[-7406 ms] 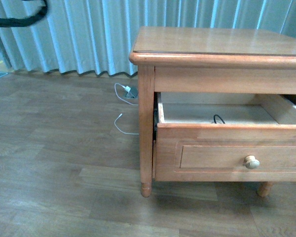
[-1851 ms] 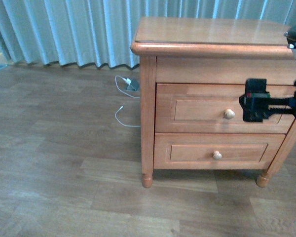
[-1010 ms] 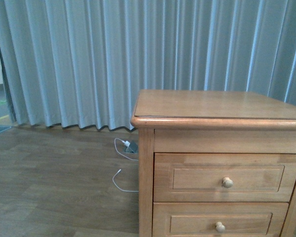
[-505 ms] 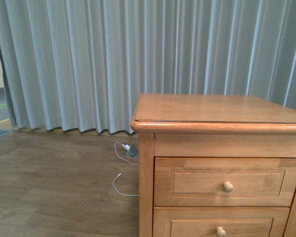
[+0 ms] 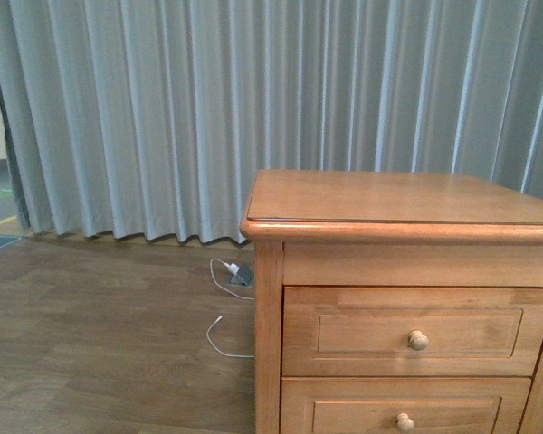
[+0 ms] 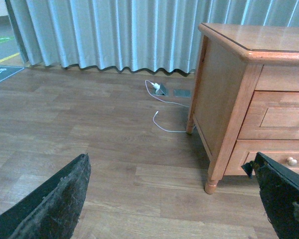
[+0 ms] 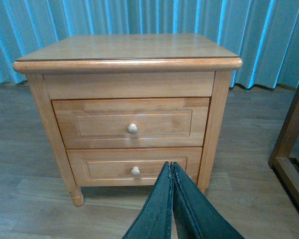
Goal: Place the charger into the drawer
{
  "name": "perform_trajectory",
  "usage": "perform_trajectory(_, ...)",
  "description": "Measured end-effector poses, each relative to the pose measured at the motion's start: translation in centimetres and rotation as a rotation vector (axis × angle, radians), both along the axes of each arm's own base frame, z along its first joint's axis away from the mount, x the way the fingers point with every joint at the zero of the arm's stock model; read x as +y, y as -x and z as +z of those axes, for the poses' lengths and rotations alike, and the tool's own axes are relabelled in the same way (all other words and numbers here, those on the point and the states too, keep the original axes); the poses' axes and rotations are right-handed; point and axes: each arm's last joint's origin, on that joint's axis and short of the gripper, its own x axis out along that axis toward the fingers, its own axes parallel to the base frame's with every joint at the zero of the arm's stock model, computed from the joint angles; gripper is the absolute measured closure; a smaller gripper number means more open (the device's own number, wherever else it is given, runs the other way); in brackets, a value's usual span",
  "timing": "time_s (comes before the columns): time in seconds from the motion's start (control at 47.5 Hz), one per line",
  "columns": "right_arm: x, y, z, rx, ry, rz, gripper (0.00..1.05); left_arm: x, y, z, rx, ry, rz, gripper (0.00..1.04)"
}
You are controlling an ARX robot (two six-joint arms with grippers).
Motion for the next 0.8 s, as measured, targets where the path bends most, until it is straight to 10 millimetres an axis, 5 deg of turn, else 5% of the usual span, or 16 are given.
perform_trajectory(0.463, 0.00, 0.00, 0.00, 0.000, 0.001, 0.000, 1.02, 0.00, 0.00, 0.00, 0.000, 0.000, 0.000, 0.06)
perform_trajectory(0.8, 0.00, 0.00, 0.00, 0.000, 0.002, 0.000, 0.46, 0.00, 0.00, 0.00, 0.000, 0.000, 0.000, 0.06)
